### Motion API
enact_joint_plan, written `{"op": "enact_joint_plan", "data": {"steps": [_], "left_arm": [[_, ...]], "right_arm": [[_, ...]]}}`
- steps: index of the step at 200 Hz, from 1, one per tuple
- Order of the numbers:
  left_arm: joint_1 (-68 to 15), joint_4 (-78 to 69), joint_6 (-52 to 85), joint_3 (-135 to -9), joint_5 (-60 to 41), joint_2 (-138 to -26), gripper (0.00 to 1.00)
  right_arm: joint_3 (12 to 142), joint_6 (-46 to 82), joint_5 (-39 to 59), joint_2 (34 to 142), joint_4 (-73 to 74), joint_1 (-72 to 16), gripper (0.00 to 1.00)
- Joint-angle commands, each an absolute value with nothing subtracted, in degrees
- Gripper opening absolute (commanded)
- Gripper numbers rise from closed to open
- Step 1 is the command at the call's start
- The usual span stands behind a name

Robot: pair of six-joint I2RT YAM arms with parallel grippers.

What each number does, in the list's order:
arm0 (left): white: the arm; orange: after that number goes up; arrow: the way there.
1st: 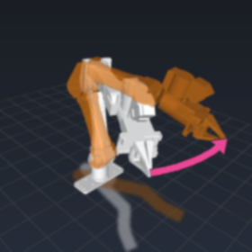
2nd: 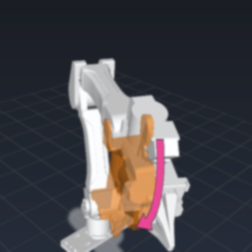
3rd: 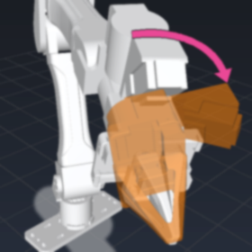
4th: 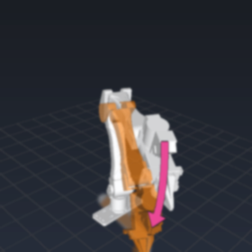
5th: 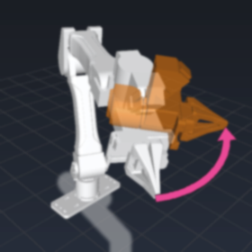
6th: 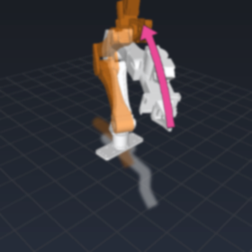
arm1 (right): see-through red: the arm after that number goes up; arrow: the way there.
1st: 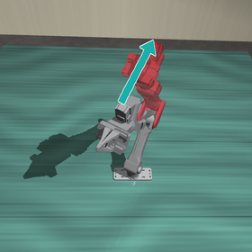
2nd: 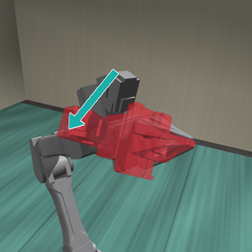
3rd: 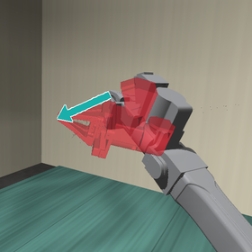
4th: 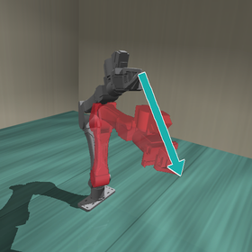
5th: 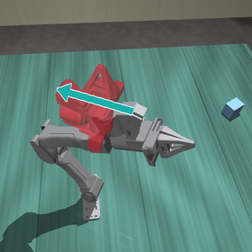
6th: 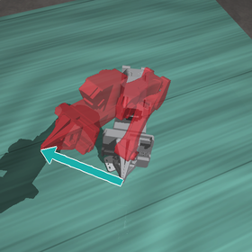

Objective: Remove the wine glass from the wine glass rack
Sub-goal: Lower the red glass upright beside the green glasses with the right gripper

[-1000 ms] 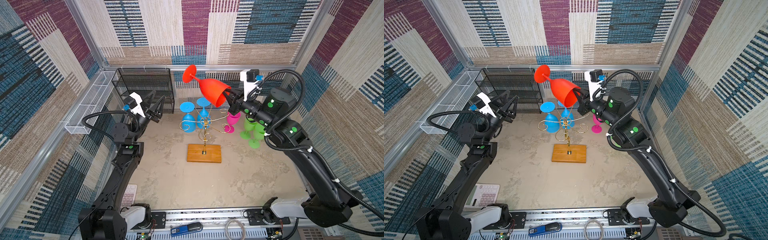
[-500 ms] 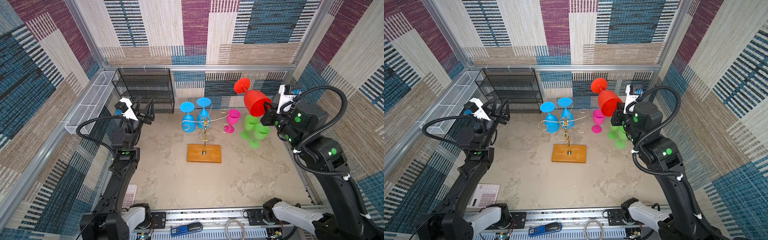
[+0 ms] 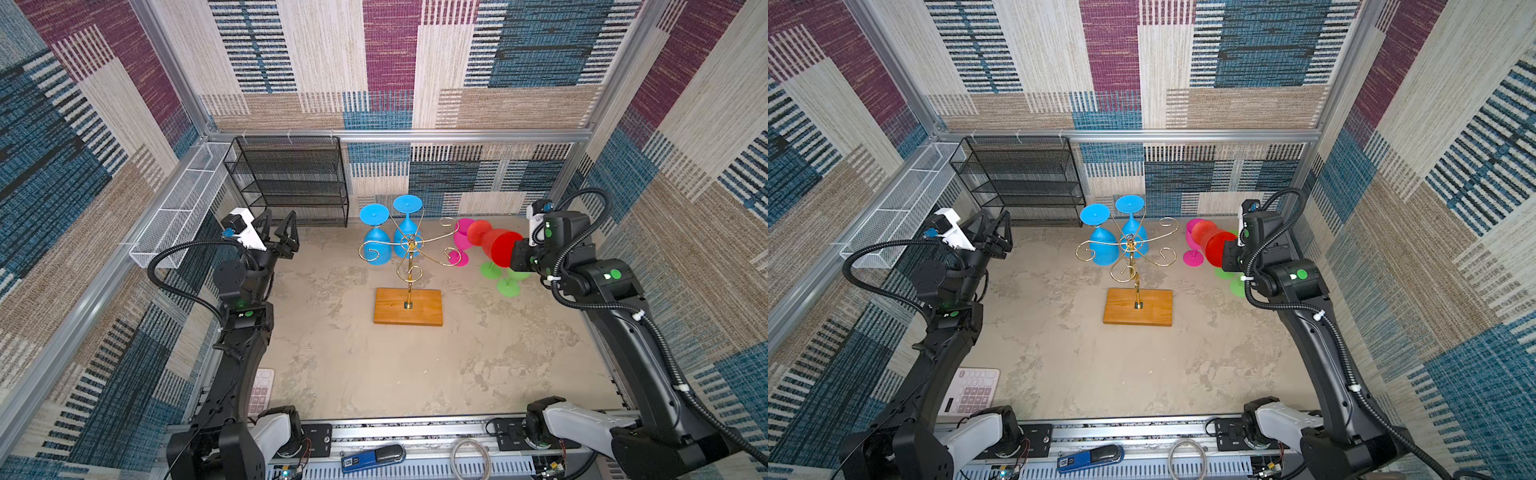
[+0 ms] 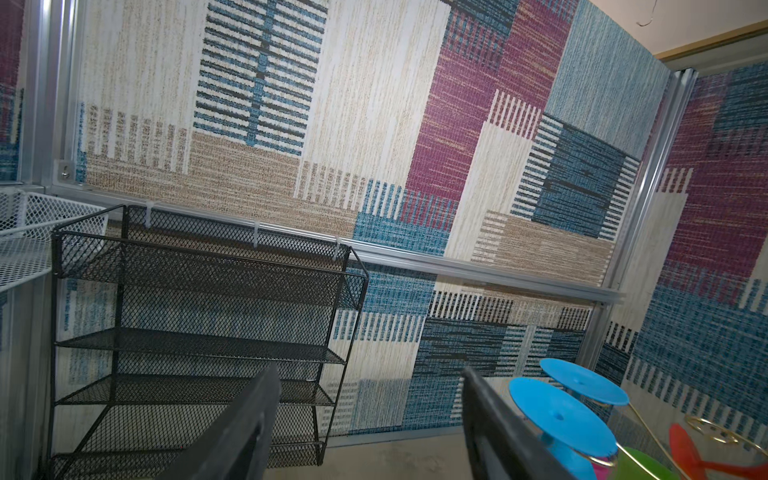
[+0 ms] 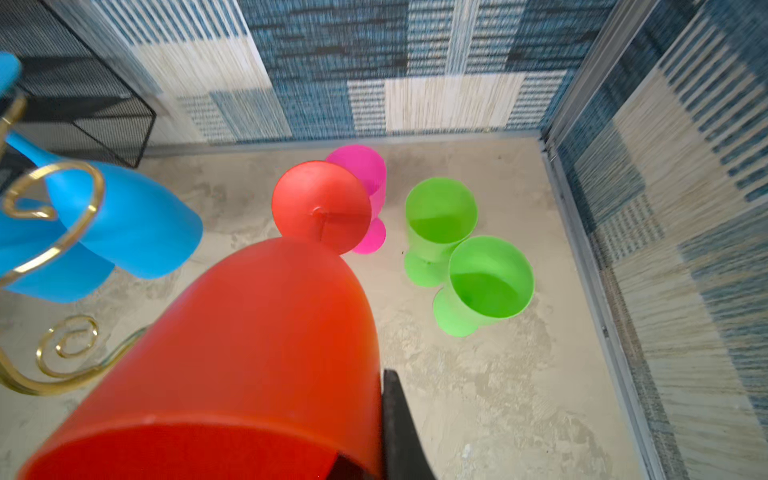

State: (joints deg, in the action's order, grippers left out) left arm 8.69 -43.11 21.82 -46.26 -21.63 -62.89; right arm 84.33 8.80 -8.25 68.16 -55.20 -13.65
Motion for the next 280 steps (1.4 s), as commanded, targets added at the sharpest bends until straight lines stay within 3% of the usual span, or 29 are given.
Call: {"op": "enact_joint_plan", "data": {"steps": [1,41,106,130,259,280], "left_arm": [[9.5,-45.3,23.3,-45.8,-23.8,-62.3,0.72],[12.3,-51.7,28.5,-43.3,-25.5,-62.3,0.73],[13.6,-47.7,29.7,-44.8,-27.3,-62.2,0.74],[14.0,-44.0,27.9,-47.1,-32.2,-62.1,0.76],[14.3,-43.5,26.1,-46.3,-31.7,-60.8,0.75],[14.3,-43.0,26.1,-46.4,-31.6,-60.8,0.75]], "right_arm": [[83.4,8.0,-5.3,70.2,-55.8,-13.3,0.00],[82.4,6.9,-5.7,74.8,-56.9,-13.2,0.00],[80.1,5.6,-6.0,81.1,-57.4,-13.2,0.00],[80.4,5.2,-5.9,84.0,-57.1,-13.2,0.00],[85.2,3.2,-6.8,96.1,-61.8,-13.2,0.00],[85.5,3.2,-7.1,96.3,-61.7,-13.2,0.06]]}}
